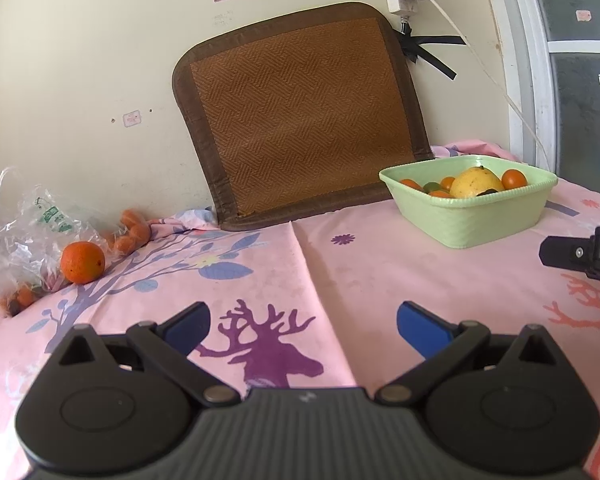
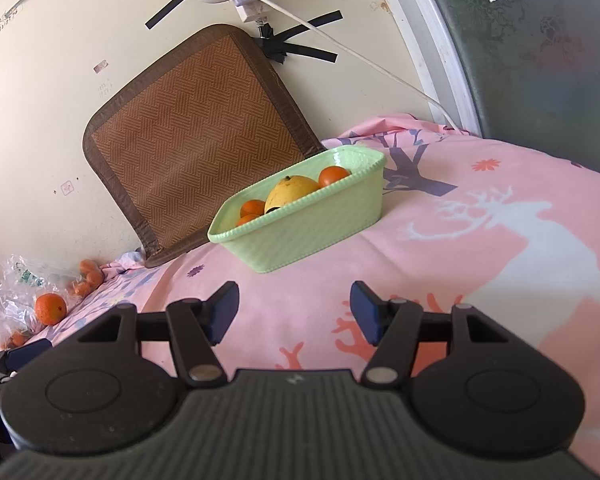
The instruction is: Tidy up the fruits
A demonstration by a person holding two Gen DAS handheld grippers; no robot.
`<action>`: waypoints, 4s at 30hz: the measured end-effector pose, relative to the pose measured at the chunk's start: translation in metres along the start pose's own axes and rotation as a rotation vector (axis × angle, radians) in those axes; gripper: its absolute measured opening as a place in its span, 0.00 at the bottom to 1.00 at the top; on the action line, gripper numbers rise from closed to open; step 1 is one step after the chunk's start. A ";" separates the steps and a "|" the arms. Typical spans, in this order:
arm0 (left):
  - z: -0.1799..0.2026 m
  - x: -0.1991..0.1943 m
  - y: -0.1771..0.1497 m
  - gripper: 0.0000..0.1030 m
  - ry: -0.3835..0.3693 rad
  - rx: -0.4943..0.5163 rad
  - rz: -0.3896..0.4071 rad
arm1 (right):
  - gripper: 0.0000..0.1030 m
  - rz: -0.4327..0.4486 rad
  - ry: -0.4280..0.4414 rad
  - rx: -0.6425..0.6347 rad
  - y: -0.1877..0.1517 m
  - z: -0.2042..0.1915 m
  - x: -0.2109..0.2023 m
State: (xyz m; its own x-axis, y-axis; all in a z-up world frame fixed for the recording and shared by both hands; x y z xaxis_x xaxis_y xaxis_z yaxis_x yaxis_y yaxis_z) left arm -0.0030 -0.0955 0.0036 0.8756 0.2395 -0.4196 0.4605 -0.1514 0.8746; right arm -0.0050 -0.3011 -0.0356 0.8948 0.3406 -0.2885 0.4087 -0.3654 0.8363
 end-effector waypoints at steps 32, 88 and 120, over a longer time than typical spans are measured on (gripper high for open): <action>-0.004 0.001 -0.001 1.00 -0.024 -0.035 -0.015 | 0.62 0.006 -0.004 -0.007 0.001 0.002 -0.002; -0.008 -0.045 0.016 1.00 -0.105 -0.056 -0.141 | 0.73 0.000 -0.004 -0.011 0.008 -0.023 -0.057; -0.010 -0.056 0.021 1.00 0.077 -0.005 -0.018 | 0.74 -0.017 -0.003 0.004 0.006 -0.019 -0.054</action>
State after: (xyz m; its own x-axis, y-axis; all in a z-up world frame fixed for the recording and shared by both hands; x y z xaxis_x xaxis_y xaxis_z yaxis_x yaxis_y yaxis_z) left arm -0.0440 -0.1021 0.0476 0.8533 0.3152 -0.4154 0.4752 -0.1420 0.8684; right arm -0.0543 -0.3048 -0.0061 0.8884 0.3445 -0.3035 0.4243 -0.3636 0.8293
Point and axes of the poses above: each gripper's, at about its wrist camera, not at the fingertips, and x roughly the way its jaws point, z to its right, y to its top, the point moved 3 cm from there along x, roughly the way its jaws point, and after that the axes turned 7 degrees about y, right-handed, at the moved point
